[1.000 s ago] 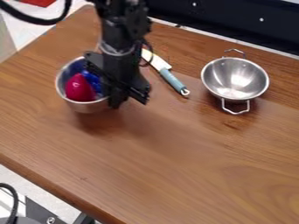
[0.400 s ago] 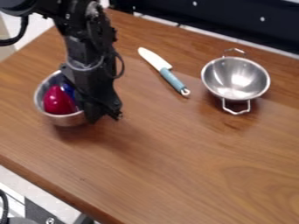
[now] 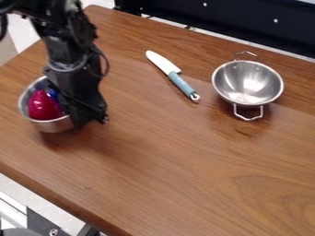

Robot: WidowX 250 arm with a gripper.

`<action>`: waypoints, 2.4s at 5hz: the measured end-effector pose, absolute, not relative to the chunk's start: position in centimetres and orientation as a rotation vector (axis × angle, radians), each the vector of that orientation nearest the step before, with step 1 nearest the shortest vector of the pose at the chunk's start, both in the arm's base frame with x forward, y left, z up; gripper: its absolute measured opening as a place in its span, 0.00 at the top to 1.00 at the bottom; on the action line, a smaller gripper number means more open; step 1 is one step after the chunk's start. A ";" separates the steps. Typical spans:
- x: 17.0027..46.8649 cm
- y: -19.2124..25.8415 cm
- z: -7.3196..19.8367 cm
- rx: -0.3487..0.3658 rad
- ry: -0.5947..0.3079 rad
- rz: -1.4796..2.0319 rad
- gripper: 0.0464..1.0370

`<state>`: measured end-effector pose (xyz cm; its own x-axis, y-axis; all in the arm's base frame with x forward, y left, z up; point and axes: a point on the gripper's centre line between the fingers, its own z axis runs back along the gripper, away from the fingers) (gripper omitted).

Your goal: Move the pot to the left side of the table

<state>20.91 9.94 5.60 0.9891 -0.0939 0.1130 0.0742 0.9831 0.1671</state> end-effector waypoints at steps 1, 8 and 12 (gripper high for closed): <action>20.7 10.8 5.6 0.172 -0.126 -0.089 0.98; 21.8 9.0 7.1 0.176 -0.108 0.008 0.06; 24.5 0.0 8.4 0.066 -0.104 -0.017 0.04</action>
<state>24.54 0.02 8.44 0.9945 -0.0204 0.1029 0.0135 0.9976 0.0672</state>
